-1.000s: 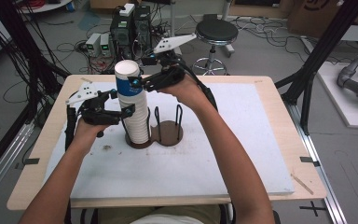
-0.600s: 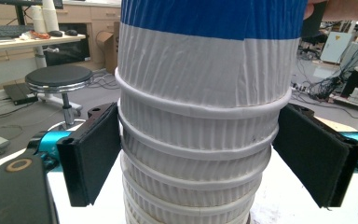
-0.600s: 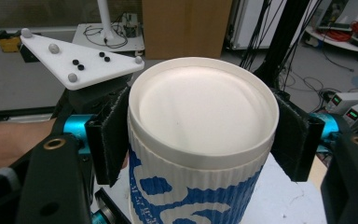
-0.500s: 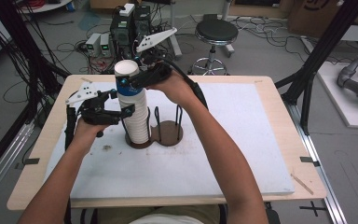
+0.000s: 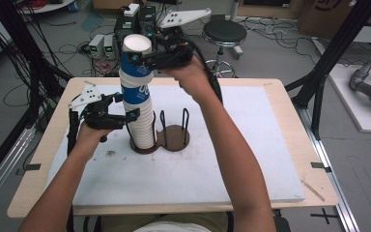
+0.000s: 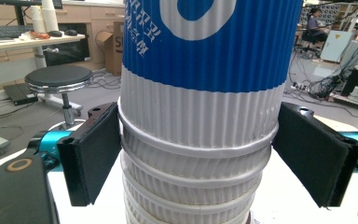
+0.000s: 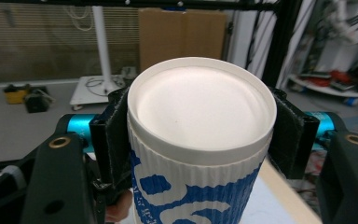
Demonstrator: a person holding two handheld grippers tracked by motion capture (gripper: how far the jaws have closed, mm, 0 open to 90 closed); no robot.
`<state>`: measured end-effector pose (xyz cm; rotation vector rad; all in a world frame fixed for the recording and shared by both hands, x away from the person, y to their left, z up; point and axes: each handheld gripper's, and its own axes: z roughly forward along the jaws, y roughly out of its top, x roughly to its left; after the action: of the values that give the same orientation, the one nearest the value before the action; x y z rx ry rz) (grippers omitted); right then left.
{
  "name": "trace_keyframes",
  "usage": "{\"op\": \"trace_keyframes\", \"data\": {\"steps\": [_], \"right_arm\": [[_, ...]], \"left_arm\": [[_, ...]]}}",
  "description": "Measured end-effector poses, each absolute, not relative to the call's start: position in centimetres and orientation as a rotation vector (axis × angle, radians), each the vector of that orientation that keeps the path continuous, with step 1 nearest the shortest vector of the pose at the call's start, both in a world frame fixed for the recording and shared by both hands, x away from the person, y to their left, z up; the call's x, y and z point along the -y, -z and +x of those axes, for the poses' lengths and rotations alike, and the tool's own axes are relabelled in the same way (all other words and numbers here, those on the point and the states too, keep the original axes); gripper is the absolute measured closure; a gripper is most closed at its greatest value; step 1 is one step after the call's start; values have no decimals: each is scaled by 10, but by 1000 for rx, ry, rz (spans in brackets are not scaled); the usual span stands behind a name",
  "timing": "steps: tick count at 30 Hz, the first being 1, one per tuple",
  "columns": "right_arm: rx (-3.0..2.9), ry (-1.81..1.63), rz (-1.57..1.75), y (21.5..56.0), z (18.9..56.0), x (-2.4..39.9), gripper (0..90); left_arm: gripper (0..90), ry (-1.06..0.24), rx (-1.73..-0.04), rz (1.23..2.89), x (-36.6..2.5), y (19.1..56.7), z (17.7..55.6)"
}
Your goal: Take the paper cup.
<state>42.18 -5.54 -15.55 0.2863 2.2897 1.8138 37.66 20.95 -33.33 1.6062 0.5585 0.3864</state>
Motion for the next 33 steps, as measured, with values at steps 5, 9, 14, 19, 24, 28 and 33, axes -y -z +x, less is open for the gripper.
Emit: {"op": "trace_keyframes", "data": {"steps": [5,9,14,19,24,28,33], "right_arm": [[-2248,-1772,315,148,415,90,320],[-2230,-1757,358,152,414,119,318],[-2236,-1700,421,164,413,146,317],[-2222,-1676,526,197,407,184,315],[-2226,-1609,560,223,395,205,312],[-2223,-1583,609,247,388,218,310],[-2226,-1575,681,275,384,232,309]], "left_arm": [[159,-388,-571,1607,-209,333,376],[158,-389,-574,1605,-208,333,375],[156,-388,-574,1608,-208,332,374],[143,-426,-561,1547,-214,329,366],[143,-480,-573,1536,-231,325,351],[144,-478,-585,1568,-243,337,342],[143,-471,-639,1584,-251,358,337]]}}
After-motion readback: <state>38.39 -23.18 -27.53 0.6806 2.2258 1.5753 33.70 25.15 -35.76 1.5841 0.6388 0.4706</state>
